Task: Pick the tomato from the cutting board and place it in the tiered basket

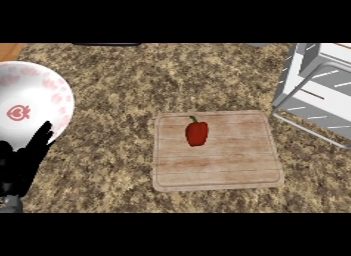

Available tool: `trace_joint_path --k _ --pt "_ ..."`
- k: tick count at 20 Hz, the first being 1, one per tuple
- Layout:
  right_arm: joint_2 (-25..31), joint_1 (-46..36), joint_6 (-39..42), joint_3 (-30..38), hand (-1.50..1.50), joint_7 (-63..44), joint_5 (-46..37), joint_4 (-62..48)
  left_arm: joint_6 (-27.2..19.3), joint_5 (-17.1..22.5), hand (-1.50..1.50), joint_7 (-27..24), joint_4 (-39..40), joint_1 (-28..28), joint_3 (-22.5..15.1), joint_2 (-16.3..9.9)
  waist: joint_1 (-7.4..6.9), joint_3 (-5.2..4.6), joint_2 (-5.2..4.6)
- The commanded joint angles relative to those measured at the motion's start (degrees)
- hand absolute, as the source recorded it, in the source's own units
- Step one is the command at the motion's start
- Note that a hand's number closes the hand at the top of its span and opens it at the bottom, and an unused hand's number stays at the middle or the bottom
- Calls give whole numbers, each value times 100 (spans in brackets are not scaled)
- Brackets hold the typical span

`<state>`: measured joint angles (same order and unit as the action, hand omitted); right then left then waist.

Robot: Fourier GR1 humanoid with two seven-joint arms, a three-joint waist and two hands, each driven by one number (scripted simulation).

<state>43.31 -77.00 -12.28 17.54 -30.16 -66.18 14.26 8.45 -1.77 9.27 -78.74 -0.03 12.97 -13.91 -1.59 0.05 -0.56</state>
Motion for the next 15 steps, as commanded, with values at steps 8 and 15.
trace_joint_path --k 8,15 --pt "611 420 -246 1674 -150 300 1821 820 4 111 0 -214 10 512 273 -51 384 0 178" --pt "671 1541 587 2450 -150 1259 2962 1689 5 91 0 -261 -137 925 339 -55 603 -4 262"
